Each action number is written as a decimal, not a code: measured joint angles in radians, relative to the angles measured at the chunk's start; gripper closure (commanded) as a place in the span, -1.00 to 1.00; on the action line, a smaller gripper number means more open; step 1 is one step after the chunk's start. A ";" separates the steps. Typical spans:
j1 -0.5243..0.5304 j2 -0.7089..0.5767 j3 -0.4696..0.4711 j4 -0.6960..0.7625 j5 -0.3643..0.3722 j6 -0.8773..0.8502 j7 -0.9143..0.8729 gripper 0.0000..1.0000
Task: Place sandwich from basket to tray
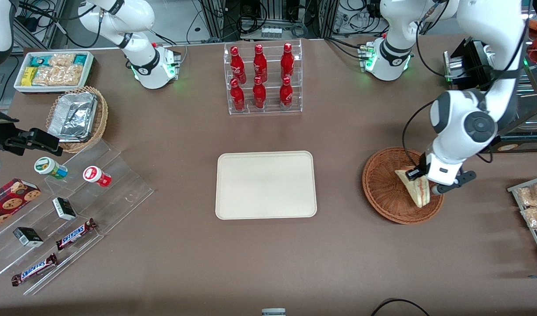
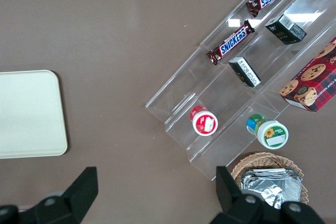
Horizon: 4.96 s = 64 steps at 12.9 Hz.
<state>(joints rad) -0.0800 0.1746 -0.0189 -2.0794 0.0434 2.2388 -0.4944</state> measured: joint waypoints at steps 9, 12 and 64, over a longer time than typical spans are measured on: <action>-0.298 0.086 -0.069 0.211 0.001 -0.133 -0.023 1.00; -0.416 0.177 -0.070 0.278 0.001 -0.132 -0.100 1.00; -0.575 0.247 0.355 0.687 -0.089 -0.421 0.168 -1.00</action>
<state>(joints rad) -0.6547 0.4216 0.3365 -1.3919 -0.0458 1.8181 -0.3265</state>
